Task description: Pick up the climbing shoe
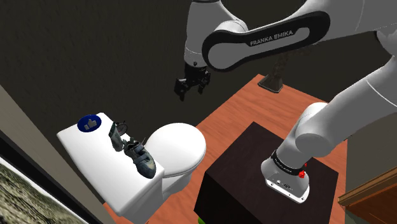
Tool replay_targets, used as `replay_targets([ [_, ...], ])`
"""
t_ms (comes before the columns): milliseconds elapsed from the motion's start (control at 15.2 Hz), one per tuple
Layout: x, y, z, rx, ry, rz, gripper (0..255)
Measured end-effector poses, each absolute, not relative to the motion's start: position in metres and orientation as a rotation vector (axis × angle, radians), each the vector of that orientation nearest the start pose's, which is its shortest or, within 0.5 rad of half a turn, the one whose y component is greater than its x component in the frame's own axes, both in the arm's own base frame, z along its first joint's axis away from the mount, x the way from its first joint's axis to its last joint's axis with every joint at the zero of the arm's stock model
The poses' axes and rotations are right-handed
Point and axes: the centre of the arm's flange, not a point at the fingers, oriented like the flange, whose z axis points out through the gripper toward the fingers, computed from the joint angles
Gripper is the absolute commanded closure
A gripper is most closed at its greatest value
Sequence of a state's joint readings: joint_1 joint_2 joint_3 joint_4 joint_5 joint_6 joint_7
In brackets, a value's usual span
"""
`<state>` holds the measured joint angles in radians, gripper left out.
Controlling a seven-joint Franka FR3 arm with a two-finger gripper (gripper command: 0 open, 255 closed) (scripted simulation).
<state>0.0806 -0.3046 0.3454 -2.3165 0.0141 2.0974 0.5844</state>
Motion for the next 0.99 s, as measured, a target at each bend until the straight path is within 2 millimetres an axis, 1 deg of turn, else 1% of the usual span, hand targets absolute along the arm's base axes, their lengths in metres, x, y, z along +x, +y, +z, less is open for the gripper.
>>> replay_targets([
  [264, 0.435, 0.237, 0.437, -3.158, 0.294, -0.153, 0],
  [330, 0.437, 0.250, 0.432, -3.155, 0.296, -0.151, 0],
  [462, 0.450, 0.271, 0.419, -3.148, 0.303, -0.145, 0],
  [528, 0.452, 0.280, 0.412, -3.145, 0.307, -0.142, 0],
  [660, 0.464, 0.303, 0.401, -3.137, 0.313, -0.136, 0],
  [726, 0.471, 0.312, 0.393, -3.133, 0.317, -0.134, 0],
  [858, 0.477, 0.332, 0.382, -3.126, 0.324, -0.127, 0],
  [990, 0.488, 0.352, 0.370, -3.119, 0.331, -0.122, 0],
])
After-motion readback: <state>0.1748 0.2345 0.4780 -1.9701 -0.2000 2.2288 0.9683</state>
